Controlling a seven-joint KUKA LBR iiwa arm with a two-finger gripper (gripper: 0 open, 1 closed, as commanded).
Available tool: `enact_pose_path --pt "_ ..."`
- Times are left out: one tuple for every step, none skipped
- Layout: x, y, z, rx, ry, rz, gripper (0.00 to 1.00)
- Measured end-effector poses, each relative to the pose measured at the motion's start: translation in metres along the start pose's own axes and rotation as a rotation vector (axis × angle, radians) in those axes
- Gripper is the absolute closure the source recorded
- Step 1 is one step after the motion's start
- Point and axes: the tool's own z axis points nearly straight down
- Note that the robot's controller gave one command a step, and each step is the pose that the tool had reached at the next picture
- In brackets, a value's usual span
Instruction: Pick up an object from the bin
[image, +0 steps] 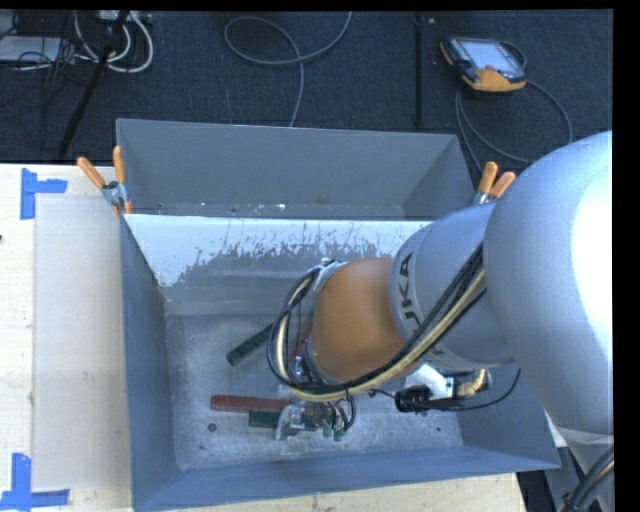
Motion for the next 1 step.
enact_pose_path --pt "0.0015 -0.0005 -0.0043 0.002 0.005 0.001 1.0"
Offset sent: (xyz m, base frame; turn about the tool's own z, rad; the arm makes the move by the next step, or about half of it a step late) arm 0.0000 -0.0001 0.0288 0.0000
